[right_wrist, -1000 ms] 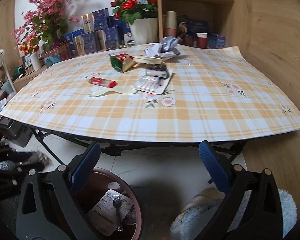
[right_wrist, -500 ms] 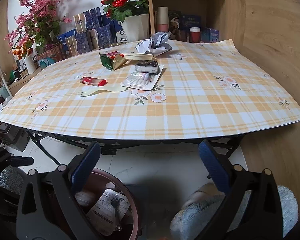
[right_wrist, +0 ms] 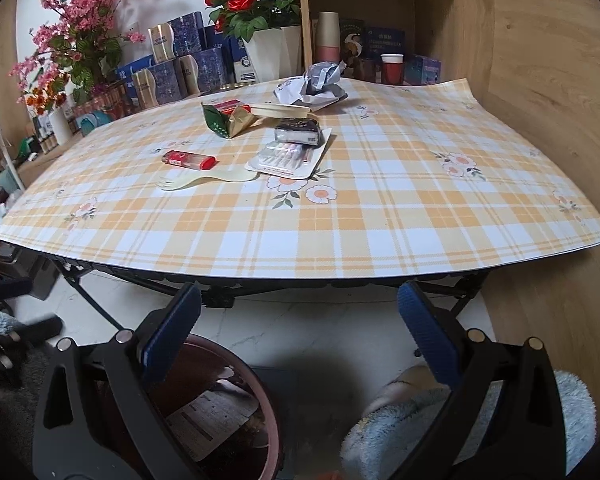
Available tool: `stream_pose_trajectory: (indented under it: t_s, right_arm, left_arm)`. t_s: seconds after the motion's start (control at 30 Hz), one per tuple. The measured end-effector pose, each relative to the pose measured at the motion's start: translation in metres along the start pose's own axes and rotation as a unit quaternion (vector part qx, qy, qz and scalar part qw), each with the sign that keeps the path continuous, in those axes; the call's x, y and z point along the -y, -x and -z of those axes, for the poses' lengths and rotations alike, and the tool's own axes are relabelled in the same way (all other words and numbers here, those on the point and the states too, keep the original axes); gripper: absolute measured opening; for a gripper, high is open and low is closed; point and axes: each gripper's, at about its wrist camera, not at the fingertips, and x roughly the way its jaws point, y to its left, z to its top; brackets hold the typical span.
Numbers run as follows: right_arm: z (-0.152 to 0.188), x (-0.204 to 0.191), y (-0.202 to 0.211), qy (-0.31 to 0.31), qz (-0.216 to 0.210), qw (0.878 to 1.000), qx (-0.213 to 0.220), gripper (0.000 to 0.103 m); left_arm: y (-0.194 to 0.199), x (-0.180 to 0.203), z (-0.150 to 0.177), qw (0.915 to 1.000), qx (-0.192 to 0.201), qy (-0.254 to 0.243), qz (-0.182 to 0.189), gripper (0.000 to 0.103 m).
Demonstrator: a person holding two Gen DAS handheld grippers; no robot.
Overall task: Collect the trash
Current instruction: 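Open the left gripper to drop the plastic bag into the bin, then grasp the green wrapper with the left gripper while the right gripper reaches for the white lid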
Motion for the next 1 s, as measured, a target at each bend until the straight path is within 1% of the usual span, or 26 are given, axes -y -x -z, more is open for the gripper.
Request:
stream_pose_trajectory:
  t_s: [0.03, 0.1, 0.2, 0.23, 0.3, 0.37, 0.43, 0.47, 0.5, 0.57, 0.6, 0.7, 0.77, 0.83, 0.9, 0.93, 1.0]
  right_arm:
    - [0.000, -0.001, -0.001, 0.003, 0.008, 1.000, -0.001, 0.097]
    - [-0.001, -0.005, -0.001, 0.012, 0.022, 1.000, -0.003, 0.097]
    - [0.000, -0.008, 0.000, 0.022, 0.018, 1.000, -0.001, 0.097]
    - [0.000, -0.009, 0.000, 0.023, 0.015, 1.000, -0.002, 0.097]
    - [-0.001, -0.009, 0.000, 0.024, 0.013, 1.000, -0.003, 0.097]
    - [-0.002, -0.007, -0.001, 0.022, 0.010, 1.000, -0.005, 0.097]
    - [-0.004, -0.006, 0.000, 0.019, 0.009, 1.000, -0.003, 0.097]
    - [-0.007, -0.004, 0.002, 0.016, 0.009, 1.000, 0.000, 0.097]
    - [-0.009, -0.002, 0.003, 0.015, 0.008, 1.000, 0.002, 0.097]
    - [-0.018, 0.003, 0.007, 0.014, 0.007, 1.000, 0.011, 0.097]
    - [-0.022, 0.006, 0.009, 0.012, 0.005, 1.000, 0.015, 0.097]
    - [-0.035, 0.016, 0.011, 0.006, 0.003, 1.000, 0.018, 0.097]
    - [-0.049, 0.026, 0.007, -0.012, -0.010, 1.000, 0.013, 0.097]
    - [-0.060, 0.035, 0.002, -0.027, -0.025, 0.999, 0.008, 0.097]
    - [-0.077, 0.043, -0.005, -0.042, -0.038, 0.998, 0.006, 0.097]
    - [-0.082, 0.045, -0.009, -0.045, -0.042, 0.998, 0.006, 0.097]
    - [-0.098, 0.052, -0.018, -0.055, -0.052, 0.997, 0.007, 0.097]
  left_arm:
    - [0.002, -0.003, -0.001, 0.9999, 0.007, 0.012, -0.002, 0.090]
    - [0.010, -0.017, -0.003, 0.9983, 0.028, 0.050, -0.005, 0.092]
    - [0.018, -0.038, -0.002, 0.9927, 0.053, 0.108, 0.003, 0.093]
    - [0.022, -0.047, -0.001, 0.9886, 0.066, 0.135, 0.009, 0.094]
    - [0.029, -0.062, 0.002, 0.9812, 0.085, 0.173, 0.006, 0.097]
    - [0.038, -0.078, 0.006, 0.9690, 0.112, 0.220, 0.006, 0.097]
    - [0.042, -0.088, 0.008, 0.9606, 0.128, 0.246, 0.012, 0.097]
    - [0.043, -0.090, 0.008, 0.9588, 0.132, 0.251, 0.012, 0.097]
    - [0.045, -0.090, 0.006, 0.9581, 0.137, 0.251, 0.013, 0.097]
    - [0.049, -0.087, 0.002, 0.9597, 0.150, 0.237, 0.020, 0.097]
    - [0.050, -0.082, -0.003, 0.9627, 0.156, 0.220, 0.024, 0.097]
    - [0.048, -0.061, -0.024, 0.9751, 0.162, 0.149, 0.028, 0.097]
    - [0.044, -0.049, -0.040, 0.9801, 0.161, 0.110, 0.036, 0.097]
    - [0.036, -0.039, -0.060, 0.9822, 0.161, 0.083, 0.050, 0.097]
    - [0.023, -0.029, -0.089, 0.9838, 0.155, 0.062, 0.065, 0.097]
    - [0.016, -0.026, -0.100, 0.9846, 0.150, 0.057, 0.070, 0.097]
    - [-0.008, -0.019, -0.130, 0.9866, 0.126, 0.049, 0.091, 0.097]
